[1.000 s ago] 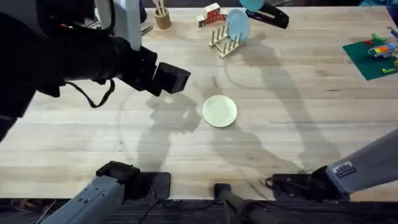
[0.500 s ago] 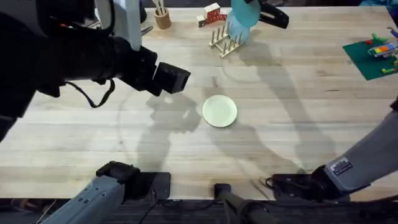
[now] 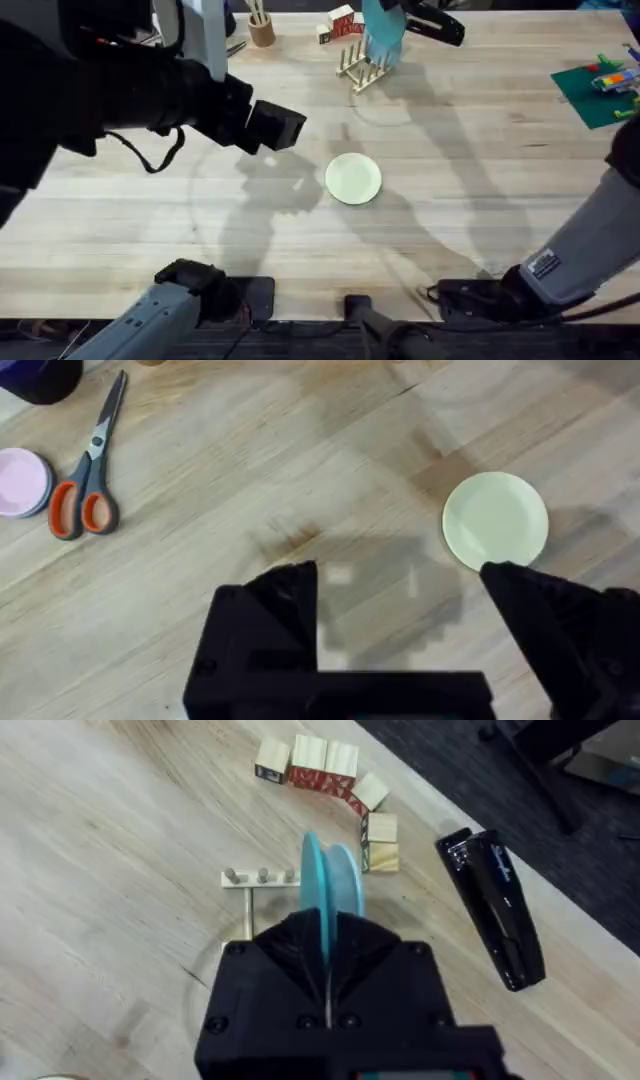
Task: Pick up the plates from the table one by one and place each into a slot on the dish rack.
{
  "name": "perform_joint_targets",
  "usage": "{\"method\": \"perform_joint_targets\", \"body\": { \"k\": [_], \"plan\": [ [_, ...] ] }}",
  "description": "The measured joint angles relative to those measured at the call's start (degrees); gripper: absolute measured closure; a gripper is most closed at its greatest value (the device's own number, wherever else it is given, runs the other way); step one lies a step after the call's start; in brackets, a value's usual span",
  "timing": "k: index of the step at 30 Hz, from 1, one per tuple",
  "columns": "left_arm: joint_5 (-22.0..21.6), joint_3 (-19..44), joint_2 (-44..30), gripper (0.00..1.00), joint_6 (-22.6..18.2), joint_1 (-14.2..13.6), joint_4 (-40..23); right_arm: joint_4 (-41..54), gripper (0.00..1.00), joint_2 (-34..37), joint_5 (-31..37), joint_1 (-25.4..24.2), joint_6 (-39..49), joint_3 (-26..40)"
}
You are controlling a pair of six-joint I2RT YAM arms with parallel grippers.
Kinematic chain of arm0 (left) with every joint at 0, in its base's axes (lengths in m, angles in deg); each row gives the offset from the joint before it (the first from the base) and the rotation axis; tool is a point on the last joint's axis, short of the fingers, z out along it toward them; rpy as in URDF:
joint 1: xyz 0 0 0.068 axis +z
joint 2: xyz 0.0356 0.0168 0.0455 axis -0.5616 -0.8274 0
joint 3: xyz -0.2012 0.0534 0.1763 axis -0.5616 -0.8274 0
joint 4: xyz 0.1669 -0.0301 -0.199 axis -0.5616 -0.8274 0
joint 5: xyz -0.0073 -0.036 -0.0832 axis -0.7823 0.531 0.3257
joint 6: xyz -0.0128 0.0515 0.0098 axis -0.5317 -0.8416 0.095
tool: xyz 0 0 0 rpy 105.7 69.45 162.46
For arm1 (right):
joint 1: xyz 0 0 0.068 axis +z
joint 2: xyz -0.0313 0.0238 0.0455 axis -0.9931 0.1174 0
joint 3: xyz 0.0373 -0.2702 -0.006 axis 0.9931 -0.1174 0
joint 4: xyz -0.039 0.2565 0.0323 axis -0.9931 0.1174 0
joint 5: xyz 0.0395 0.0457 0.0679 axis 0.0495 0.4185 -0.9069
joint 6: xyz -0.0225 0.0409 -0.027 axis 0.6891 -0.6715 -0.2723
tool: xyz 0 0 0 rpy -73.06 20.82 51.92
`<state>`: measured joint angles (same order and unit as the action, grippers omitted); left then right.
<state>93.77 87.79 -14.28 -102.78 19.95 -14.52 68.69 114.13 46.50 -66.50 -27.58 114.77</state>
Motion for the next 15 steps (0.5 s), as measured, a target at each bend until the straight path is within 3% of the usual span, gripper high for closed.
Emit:
{"method": "perform_joint_targets", "body": {
  "k": [15],
  "plan": [
    [-0.16, 0.0, 0.0, 0.007, 0.01, 0.0, 0.0, -1.19, 0.972, 4.69, -0.07, 0.0, 0.0, 0.02]
  ]
}}
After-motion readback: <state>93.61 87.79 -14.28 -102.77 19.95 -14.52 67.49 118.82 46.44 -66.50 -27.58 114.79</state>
